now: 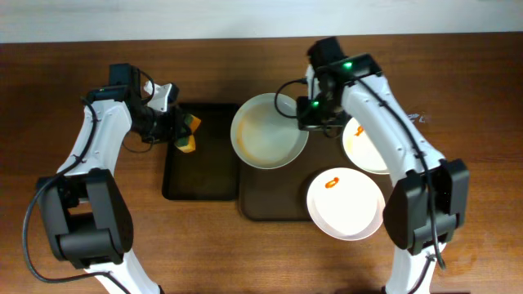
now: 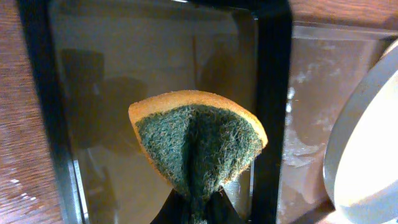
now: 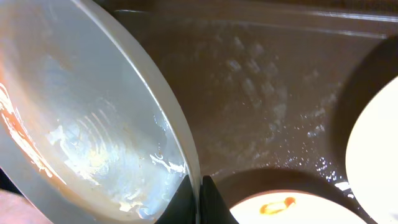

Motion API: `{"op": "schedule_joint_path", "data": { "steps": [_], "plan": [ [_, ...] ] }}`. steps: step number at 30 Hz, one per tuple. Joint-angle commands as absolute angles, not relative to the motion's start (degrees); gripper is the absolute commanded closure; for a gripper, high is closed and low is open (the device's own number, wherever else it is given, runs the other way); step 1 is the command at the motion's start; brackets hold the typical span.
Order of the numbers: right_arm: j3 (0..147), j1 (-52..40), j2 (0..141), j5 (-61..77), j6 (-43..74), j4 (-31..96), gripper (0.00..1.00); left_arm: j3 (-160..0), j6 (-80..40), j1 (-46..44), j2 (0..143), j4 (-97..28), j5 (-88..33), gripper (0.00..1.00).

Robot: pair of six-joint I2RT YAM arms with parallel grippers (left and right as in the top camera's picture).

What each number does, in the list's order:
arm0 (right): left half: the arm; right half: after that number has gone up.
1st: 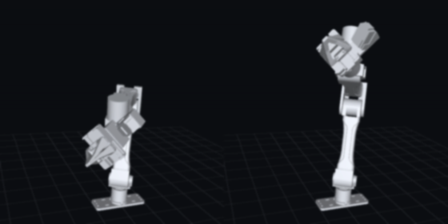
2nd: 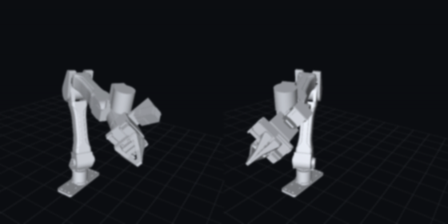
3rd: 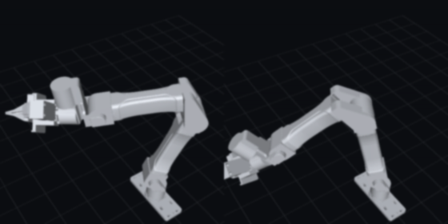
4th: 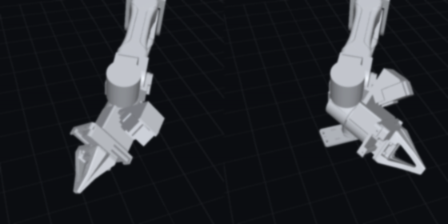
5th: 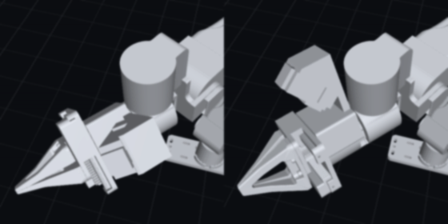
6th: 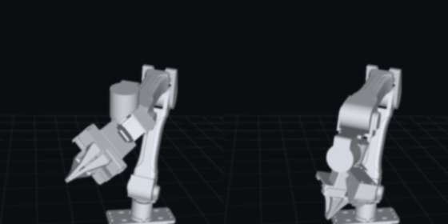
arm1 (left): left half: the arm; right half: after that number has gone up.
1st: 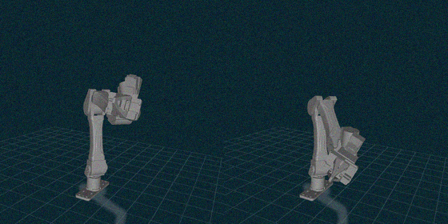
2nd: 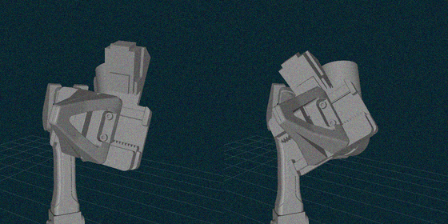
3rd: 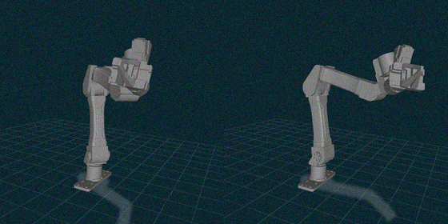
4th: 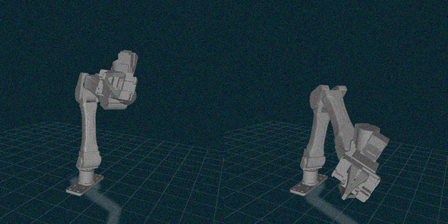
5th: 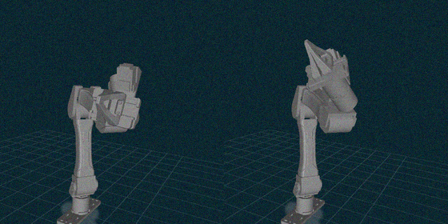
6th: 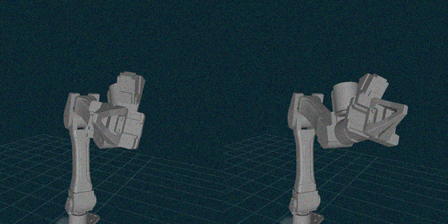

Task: Clean dirty plates on tray and stack at the side
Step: 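Carry the cleaned plate right and set it beside the tray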

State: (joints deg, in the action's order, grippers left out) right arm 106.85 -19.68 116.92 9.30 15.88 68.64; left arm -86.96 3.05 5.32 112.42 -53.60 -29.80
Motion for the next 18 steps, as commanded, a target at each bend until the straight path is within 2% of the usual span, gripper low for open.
{"op": "schedule_joint_path", "data": {
  "steps": [1, 6, 18],
  "plan": [
    [108.22, -24.36, 114.67, -1.21, 19.00, 68.03, 0.96, -88.40, 4.14, 5.26, 111.53, -53.65, -27.57, 1.00],
    [108.22, -29.34, 114.67, -5.98, 20.56, 64.47, 0.96, -88.38, 4.14, 5.26, 111.53, -53.67, -27.57, 1.00],
    [108.22, -43.07, 114.69, -40.51, 25.19, 54.61, 0.96, -88.38, 4.14, 4.67, 111.53, -53.74, -25.21, 1.00]
  ]
}}
